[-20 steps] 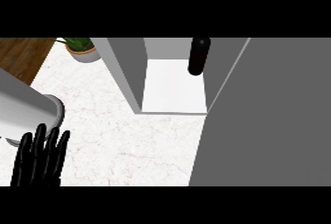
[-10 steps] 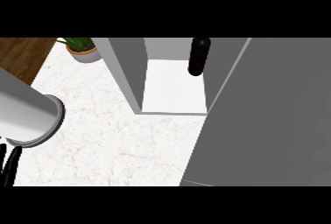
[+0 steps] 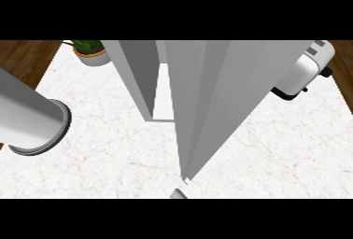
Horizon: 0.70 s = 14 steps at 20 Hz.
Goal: Pick up the wine, place it into the cabinet and close the cabinet
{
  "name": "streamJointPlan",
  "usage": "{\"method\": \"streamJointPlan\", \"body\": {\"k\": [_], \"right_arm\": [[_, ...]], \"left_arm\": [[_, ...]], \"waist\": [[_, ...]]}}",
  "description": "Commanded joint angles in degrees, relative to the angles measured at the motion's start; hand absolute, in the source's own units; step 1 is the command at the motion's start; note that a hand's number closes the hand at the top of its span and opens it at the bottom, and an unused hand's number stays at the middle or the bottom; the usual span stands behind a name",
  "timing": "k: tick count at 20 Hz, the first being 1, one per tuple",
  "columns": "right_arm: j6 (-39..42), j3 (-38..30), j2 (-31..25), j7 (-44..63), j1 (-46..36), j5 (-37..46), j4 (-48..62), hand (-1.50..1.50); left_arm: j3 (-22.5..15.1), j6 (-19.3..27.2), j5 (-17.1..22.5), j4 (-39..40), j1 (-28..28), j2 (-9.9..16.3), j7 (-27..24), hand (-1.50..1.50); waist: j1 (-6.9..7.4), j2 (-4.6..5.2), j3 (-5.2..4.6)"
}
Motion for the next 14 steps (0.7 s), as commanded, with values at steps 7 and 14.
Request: {"method": "streamJointPlan", "body": {"k": [7, 14], "right_arm": [[-19.2, -1.4, 0.4, 1.0, -26.9, 0.0, 20.1, 1.5], [-15.7, -12.4, 0.4, -8.7, -35.2, -5.1, 37.3, 1.5]], "left_arm": [[7.5, -9.2, 2.4, -0.1, 6.1, -1.1, 1.7, -1.5], [14.8, -10.9, 8.0, -0.9, 3.4, 0.1, 8.5, -1.5]], "waist": [[0.53, 0.33, 0.06], [-0.1, 0.73, 0.15]]}}
